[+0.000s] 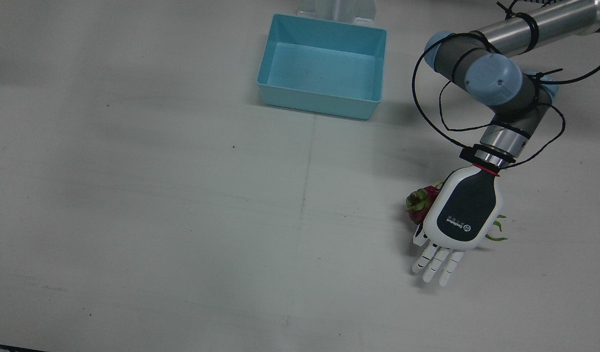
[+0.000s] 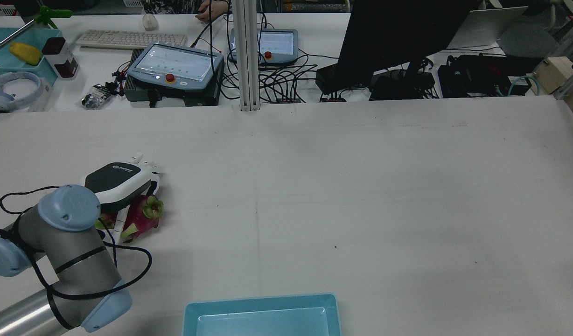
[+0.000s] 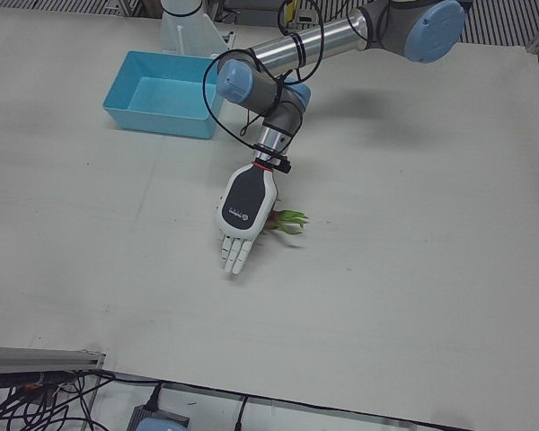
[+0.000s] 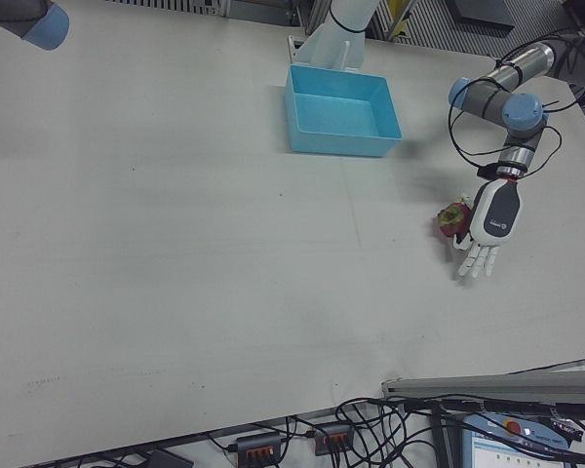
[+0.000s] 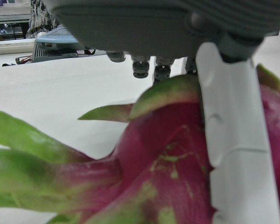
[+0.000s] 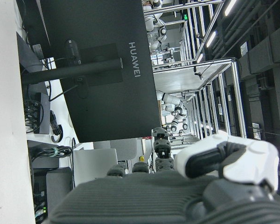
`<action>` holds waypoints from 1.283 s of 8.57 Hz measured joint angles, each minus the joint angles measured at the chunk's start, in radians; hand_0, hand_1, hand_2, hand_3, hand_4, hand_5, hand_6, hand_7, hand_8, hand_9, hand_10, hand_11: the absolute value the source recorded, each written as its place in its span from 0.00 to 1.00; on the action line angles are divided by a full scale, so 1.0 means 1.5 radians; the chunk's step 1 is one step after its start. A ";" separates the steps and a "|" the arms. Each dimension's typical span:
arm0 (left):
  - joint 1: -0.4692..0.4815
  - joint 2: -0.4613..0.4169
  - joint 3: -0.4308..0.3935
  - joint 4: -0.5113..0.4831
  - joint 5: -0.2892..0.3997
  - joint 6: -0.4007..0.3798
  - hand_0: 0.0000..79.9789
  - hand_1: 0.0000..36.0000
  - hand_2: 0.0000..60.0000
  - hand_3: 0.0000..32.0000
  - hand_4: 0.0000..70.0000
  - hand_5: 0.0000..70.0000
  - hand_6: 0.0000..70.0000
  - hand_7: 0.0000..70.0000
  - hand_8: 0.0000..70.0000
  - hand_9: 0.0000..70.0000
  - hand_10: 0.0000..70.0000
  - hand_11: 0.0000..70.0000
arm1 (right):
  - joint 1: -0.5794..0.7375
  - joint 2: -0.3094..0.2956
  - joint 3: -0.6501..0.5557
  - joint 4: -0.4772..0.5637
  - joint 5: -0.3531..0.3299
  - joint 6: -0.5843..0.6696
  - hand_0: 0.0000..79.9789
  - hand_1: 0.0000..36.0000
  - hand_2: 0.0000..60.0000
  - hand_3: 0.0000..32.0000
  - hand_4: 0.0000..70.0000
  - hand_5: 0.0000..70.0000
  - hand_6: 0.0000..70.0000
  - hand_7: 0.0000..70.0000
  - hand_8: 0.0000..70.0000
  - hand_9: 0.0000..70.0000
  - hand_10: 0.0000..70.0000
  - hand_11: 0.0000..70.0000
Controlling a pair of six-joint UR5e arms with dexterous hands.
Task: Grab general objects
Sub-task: 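Lower the left hand around the dragon fruit, fingers straddling it, then adjust the left hand position and close fingers on the dragon fruit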
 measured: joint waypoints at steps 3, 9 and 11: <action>-0.001 -0.003 -0.006 0.008 -0.003 0.003 1.00 1.00 1.00 0.00 0.56 1.00 0.40 0.54 0.40 0.36 0.15 0.27 | 0.000 0.000 0.001 0.000 0.000 0.000 0.00 0.00 0.00 0.00 0.00 0.00 0.00 0.00 0.00 0.00 0.00 0.00; -0.004 -0.037 -0.068 0.061 0.000 0.002 1.00 1.00 1.00 0.00 0.64 1.00 0.49 0.57 0.50 0.50 0.33 0.53 | 0.000 0.000 0.001 0.000 0.000 0.000 0.00 0.00 0.00 0.00 0.00 0.00 0.00 0.00 0.00 0.00 0.00 0.00; -0.004 -0.060 -0.075 0.080 0.002 0.002 1.00 1.00 1.00 0.00 0.62 1.00 0.52 0.56 0.54 0.54 0.47 0.71 | 0.000 0.000 0.001 0.000 0.000 0.000 0.00 0.00 0.00 0.00 0.00 0.00 0.00 0.00 0.00 0.00 0.00 0.00</action>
